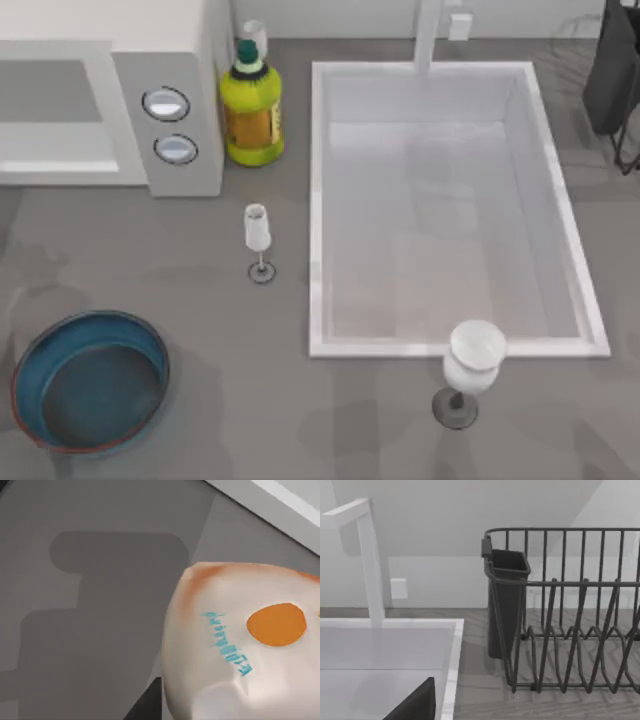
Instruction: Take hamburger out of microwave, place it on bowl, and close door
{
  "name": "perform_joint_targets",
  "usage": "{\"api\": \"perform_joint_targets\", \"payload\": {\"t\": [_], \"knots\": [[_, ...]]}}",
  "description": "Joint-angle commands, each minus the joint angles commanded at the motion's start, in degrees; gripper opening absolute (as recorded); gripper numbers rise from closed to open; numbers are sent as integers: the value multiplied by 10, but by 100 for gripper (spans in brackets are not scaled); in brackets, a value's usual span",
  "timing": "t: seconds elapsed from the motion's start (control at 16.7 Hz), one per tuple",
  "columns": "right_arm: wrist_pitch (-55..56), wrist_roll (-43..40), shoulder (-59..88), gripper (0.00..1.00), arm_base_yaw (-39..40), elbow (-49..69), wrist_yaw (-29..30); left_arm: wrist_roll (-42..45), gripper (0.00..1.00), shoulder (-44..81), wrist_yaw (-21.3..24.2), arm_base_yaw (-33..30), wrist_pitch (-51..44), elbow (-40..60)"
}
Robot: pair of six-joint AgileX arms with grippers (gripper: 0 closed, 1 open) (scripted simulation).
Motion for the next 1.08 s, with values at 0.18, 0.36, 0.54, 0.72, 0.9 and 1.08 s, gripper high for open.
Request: {"api": "perform_joint_targets", "payload": {"t": [0.18, 0.36, 0.54, 0.72, 0.9, 1.08], "knots": [[0, 0, 0, 100, 0, 0, 0, -179, 0, 68, -74, -87, -106, 83], [0, 0, 0, 100, 0, 0, 0, -382, 0, 147, -157, -184, -225, 172], [0, 0, 0, 100, 0, 0, 0, -597, 0, 234, -242, -287, -353, 262], [0, 0, 0, 100, 0, 0, 0, -811, 0, 325, -323, -389, -482, 349], [0, 0, 0, 100, 0, 0, 0, -1011, 0, 419, -393, -487, -606, 428], [0, 0, 0, 100, 0, 0, 0, -1184, 0, 510, -449, -574, -716, 493]]}}
